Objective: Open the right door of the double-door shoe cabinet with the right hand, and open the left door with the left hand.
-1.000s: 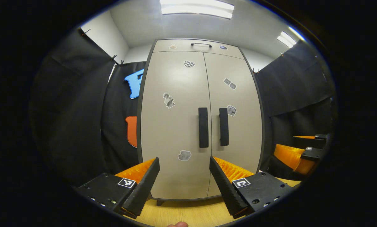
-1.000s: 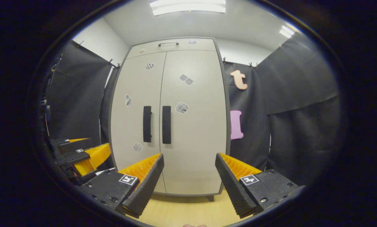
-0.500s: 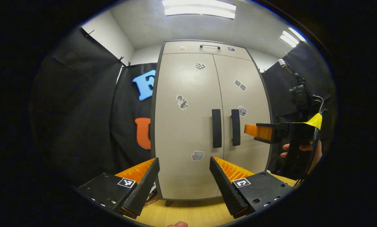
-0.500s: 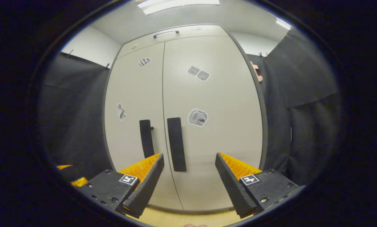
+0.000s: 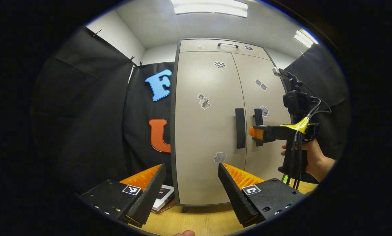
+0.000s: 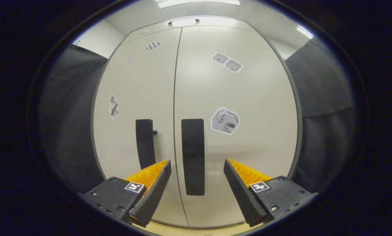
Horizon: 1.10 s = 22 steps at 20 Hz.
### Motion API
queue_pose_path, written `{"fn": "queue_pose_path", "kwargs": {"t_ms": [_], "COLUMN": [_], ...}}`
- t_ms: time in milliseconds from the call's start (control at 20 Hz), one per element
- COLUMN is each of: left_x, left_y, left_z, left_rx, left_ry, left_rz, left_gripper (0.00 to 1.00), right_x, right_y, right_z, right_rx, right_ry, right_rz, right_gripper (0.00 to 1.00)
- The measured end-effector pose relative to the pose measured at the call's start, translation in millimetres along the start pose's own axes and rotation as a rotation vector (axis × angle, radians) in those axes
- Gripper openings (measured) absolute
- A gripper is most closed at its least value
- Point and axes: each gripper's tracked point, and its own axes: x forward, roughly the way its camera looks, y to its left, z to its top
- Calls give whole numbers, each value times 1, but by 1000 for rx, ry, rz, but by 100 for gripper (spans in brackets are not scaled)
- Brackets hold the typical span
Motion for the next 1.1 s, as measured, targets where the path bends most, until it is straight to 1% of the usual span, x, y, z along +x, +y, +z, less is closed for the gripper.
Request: {"fn": "queue_pose_path", "kwargs": {"t_ms": [150, 200, 300, 350, 400, 450, 500, 550, 600, 650, 700, 750, 800, 850, 900, 950, 1100], "left_x": [2, 4, 5, 6, 7, 9, 11, 12, 11, 9, 7, 5, 4, 3, 3, 2, -1], "left_y": [8, 10, 14, 16, 18, 19, 20, 20, 19, 18, 18, 16, 17, 18, 18, 17, 15], "left_z": [-2, -3, -4, -6, -7, -8, -8, -9, -9, -9, -9, -9, -9, -9, -7, -7, -3], "left_rx": [-7, -7, -8, -9, -13, -18, -23, -29, -31, -31, -31, -31, -30, -30, -32, -34, -34], "left_ry": [5, 7, 9, 10, 12, 14, 16, 17, 18, 17, 16, 18, 19, 19, 16, 17, 10], "left_rz": [-2, -2, -2, -1, -4, -8, -11, -16, -18, -19, -20, -24, -22, -17, -15, -15, -10], "left_gripper": [96, 95, 95, 95, 96, 96, 96, 96, 96, 96, 96, 96, 96, 96, 96, 96, 95], "right_x": [11, 15, 16, 16, 17, 16, 15, 13, 16, 17, 16, 15, 15, 15, 14, 12, -1], "right_y": [-2, -3, -6, -8, -9, -9, -1, 4, 2, 2, 3, 3, 3, 2, 3, 3, 5], "right_z": [-2, -5, 0, -3, -2, -4, -2, -2, -3, -4, -4, -3, -4, -3, -3, -3, -1], "right_rx": [4, 2, 5, 2, -6, -27, -41, -54, -85, -91, -74, -50, -55, -62, -69, -71, -45], "right_ry": [13, 31, 9, 18, 7, 26, 34, 37, 40, 33, 35, 36, 35, 33, 30, 29, 36], "right_rz": [-26, -31, -51, -65, -67, -61, -30, -30, -39, -40, -28, -18, -11, -9, -11, -7, 36], "right_gripper": [96, 91, 84, 75, 70, 68, 66, 60, 33, 29, 29, 25, 17, 16, 11, 10, 9]}}
